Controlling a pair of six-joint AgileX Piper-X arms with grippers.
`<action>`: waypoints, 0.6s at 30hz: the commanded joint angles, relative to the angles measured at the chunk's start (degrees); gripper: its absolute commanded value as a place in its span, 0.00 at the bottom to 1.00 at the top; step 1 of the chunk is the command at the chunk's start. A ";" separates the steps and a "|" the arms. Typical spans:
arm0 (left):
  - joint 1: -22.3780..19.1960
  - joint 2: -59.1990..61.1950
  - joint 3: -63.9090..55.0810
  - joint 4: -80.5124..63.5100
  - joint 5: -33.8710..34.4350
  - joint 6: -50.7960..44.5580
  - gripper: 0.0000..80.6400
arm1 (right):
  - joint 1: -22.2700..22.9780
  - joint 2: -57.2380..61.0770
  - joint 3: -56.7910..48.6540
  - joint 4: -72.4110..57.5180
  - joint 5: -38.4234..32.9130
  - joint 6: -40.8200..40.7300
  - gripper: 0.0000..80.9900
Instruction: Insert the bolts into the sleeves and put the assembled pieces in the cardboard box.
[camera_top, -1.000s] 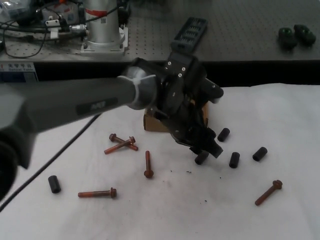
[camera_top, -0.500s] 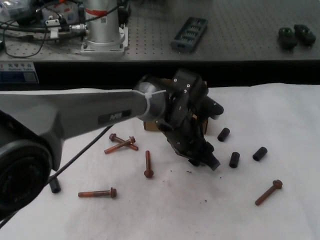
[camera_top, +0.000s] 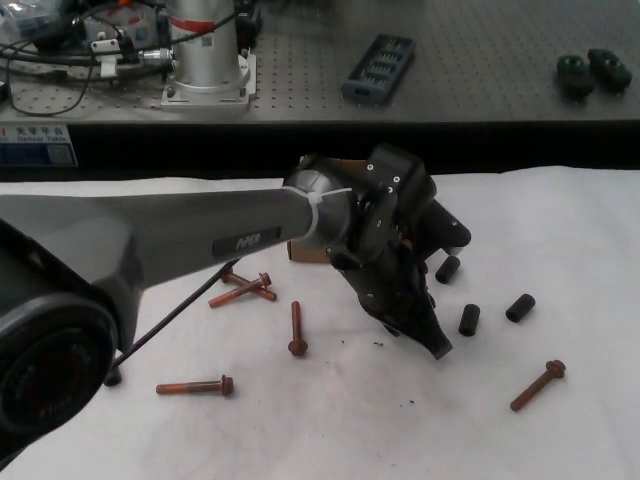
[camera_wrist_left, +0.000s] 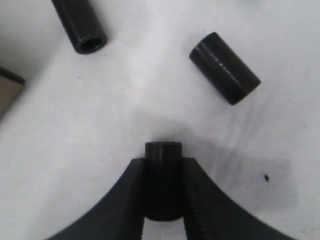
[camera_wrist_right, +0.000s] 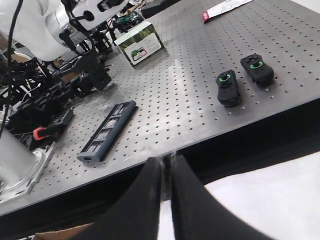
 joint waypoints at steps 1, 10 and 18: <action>-0.82 -0.07 0.27 5.47 2.15 -4.15 0.01 | -0.34 -0.96 -0.69 -0.19 -2.64 -0.35 0.09; 2.29 -8.21 0.27 13.02 0.66 -14.44 0.24 | 5.37 -12.30 -0.13 17.90 7.39 -20.74 0.09; 4.00 -17.35 2.06 21.37 0.72 -13.14 0.01 | 11.99 -21.95 -0.13 20.98 10.47 -20.72 0.09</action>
